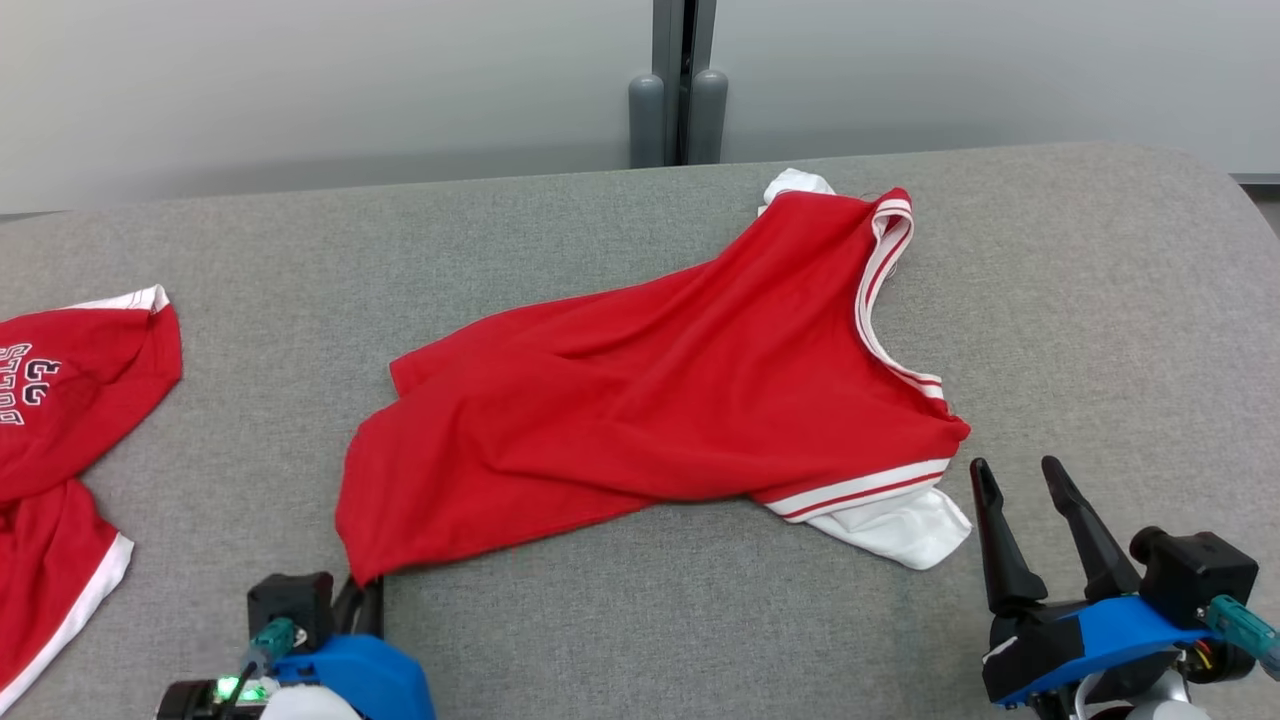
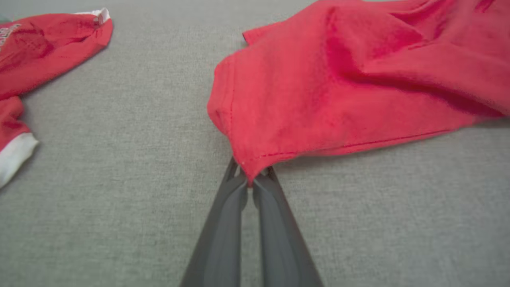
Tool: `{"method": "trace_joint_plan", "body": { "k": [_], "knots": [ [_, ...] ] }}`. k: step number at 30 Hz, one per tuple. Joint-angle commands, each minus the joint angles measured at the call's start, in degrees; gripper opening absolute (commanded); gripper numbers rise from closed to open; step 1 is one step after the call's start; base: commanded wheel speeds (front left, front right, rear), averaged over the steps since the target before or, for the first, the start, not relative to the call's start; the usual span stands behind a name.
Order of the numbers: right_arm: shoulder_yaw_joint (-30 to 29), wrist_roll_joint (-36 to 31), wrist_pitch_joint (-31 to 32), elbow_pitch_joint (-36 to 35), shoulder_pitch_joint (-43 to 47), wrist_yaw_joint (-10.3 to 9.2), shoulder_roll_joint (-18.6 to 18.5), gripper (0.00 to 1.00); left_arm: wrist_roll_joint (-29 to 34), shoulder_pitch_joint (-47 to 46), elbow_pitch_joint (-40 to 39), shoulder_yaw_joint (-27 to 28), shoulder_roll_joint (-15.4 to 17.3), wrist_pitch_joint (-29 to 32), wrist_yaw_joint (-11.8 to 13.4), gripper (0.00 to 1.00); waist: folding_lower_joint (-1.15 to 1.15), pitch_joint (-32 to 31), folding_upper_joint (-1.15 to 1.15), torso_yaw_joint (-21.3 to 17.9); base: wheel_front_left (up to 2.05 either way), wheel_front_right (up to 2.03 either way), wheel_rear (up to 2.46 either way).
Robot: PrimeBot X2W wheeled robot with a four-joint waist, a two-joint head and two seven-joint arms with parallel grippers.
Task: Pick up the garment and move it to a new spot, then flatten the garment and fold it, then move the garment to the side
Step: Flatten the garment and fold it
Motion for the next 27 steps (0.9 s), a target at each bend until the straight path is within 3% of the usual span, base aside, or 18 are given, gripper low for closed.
{"method": "trace_joint_plan", "body": {
  "k": [1,3,5,15,21,27],
  "knots": [
    [0.2,0.6,-0.2,0.0,-0.1,0.03,-0.1,1.00,-0.2,-0.4,0.3,0.1,-0.4,-0.2,-0.1,0.00,0.01,0.0,0.00,-0.1,0.00,0.00,0.00],
    [0.2,0.7,-0.4,-0.2,-0.2,0.02,-0.2,1.00,-0.6,-0.1,2.2,0.4,-0.5,-1.0,0.1,0.00,0.01,-0.3,0.00,-0.1,0.00,0.00,0.00],
    [0.1,0.7,-0.4,-0.1,0.0,0.03,-0.1,1.00,-0.9,0.0,3.6,0.8,-1.2,-2.4,0.4,1.00,0.01,-0.4,0.00,0.0,0.00,0.00,0.00],
    [-1.5,0.8,0.1,0.3,1.2,0.03,-0.1,1.00,-3.0,-0.2,8.4,3.6,-3.1,-11.8,0.6,1.00,0.01,-2.2,0.00,0.9,0.00,0.00,0.00],
    [-3.0,0.6,0.8,0.2,2.1,0.03,-0.1,1.00,-4.5,-0.9,6.1,6.0,-3.8,-18.9,-1.5,1.00,0.01,-3.9,0.00,2.0,0.00,0.00,0.00],
    [-4.0,0.8,1.7,0.2,3.0,0.03,-0.1,1.00,-3.1,0.6,1.4,8.0,-3.8,-20.7,-2.7,1.00,0.01,-5.8,0.00,2.8,0.00,0.00,0.00]
  ]
}}
